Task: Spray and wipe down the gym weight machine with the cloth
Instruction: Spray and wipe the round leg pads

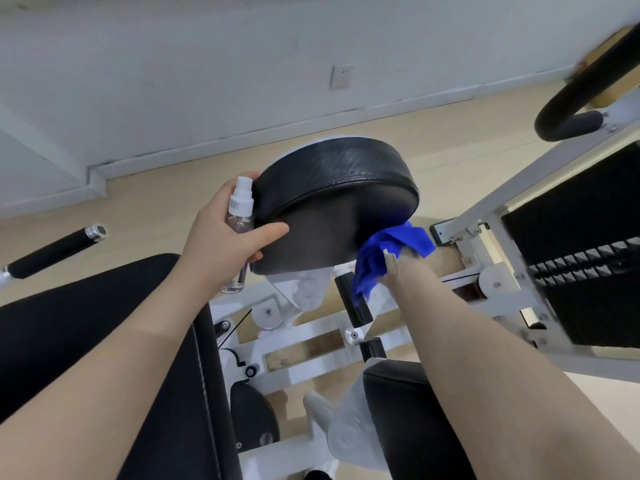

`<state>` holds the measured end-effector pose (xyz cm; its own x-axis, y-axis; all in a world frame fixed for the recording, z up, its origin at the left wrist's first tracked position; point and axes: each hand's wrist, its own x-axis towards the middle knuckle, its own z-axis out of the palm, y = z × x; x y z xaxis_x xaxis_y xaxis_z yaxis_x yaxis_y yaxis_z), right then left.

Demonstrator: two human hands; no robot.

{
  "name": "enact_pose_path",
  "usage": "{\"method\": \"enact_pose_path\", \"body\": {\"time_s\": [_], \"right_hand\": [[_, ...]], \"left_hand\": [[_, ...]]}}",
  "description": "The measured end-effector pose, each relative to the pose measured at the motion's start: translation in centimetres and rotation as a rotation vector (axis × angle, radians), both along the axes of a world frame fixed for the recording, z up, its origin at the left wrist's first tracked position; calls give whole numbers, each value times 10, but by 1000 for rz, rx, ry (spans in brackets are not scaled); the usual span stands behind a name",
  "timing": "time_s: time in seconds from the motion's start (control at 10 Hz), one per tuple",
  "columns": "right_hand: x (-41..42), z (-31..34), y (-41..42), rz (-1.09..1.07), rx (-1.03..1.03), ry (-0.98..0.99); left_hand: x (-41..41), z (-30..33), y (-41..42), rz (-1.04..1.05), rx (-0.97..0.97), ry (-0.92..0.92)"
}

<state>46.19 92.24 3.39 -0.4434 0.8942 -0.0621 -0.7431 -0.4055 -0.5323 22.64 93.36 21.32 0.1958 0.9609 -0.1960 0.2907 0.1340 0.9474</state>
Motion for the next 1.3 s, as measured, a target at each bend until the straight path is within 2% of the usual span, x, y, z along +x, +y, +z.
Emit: {"method": "enact_pose_path", "body": {"time_s": [0.1, 0.2, 0.3, 0.4, 0.5, 0.7, 0.9, 1.0, 1.1, 1.2, 1.3], "right_hand": [[-22, 63, -16, -484, -900, -522], [-21, 96, -5, -633, -974, -531], [-18, 121, -3, -860, -1127, -371], [-47, 124, 3, -1082, -1041, -327], [-83, 108, 4, -866, -1038, -397], [-141, 121, -30, -714, -1161, -223], [-111, 133, -21, -957, -1092, -113], [-158, 98, -21, -862, -1138, -128], [-206, 106, -30, -680, -1088, 34], [-209, 123, -24, -668, -1074, 122], [-193, 125, -16, -662, -1134, 118]], "left_hand": [[0, 1, -1, -8, 3, 2], [-2, 4, -5, -26, -10, 3], [-3, 7, -8, -27, -23, -12], [-7, 6, -7, -46, -22, -4], [-12, 4, -9, -65, -6, -29], [-11, 7, -21, -55, 25, -52], [-14, 10, -8, -102, -26, -50], [-11, 8, -4, -110, -23, -88], [-12, 6, -2, -113, -36, -80], [-14, 6, 1, -137, -55, -80], [-17, 6, 5, -178, -70, -71]]}}
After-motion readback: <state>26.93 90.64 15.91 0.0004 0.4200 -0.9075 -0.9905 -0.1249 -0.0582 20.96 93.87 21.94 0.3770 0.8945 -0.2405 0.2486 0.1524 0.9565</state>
